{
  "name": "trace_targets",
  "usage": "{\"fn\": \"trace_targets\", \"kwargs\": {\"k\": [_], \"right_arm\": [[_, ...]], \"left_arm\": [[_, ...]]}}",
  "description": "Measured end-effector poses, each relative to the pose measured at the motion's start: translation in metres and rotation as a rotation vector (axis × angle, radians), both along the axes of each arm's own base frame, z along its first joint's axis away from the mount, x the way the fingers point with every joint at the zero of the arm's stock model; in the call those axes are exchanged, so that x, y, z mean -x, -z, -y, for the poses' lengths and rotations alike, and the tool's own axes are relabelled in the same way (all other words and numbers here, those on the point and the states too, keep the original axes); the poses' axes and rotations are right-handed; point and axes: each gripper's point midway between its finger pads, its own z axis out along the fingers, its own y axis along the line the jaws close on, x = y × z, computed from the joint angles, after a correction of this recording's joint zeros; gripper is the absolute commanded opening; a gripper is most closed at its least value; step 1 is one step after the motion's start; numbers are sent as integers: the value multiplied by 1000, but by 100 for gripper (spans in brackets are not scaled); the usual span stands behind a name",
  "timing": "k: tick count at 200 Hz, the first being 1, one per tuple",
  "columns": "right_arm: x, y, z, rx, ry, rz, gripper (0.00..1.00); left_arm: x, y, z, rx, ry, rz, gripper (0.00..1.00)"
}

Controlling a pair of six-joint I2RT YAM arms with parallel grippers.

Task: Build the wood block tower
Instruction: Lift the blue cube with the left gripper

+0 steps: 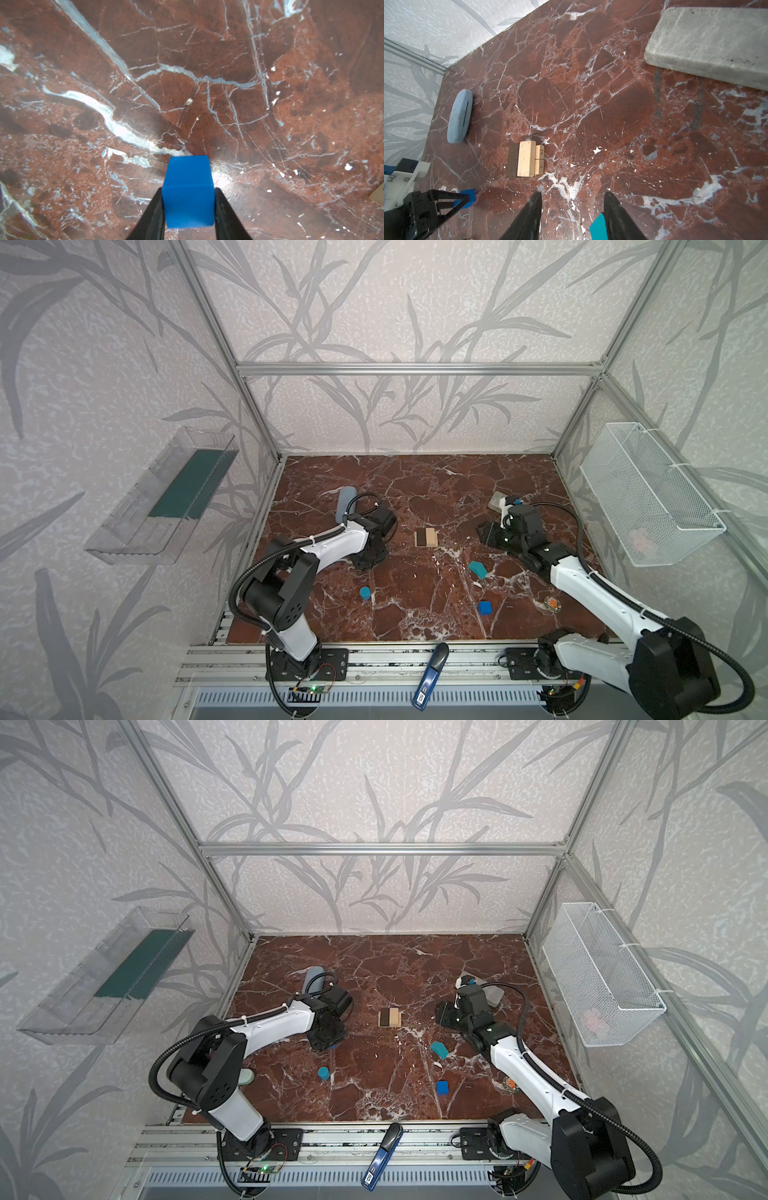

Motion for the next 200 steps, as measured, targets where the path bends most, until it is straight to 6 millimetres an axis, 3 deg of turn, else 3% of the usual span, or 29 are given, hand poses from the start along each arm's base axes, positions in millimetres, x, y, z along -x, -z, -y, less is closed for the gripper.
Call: {"fn": "trace_targets", "kwargs": {"k": [47,120,169,200], "right_arm": [[-1,1,0,-1,-1,0,50],[-1,0,-1,-2,-2,1,50],[-1,1,-1,-2,-2,0,50],[-1,1,-1,-1,-1,0,50]], "left_arm": [[1,0,-3,-15,10,-4,48],[2,0,-6,-38,28,-9,34],[0,-3,-5,-39,40,-2,20],[-1,-4,-5,-40,50,1,3]]}}
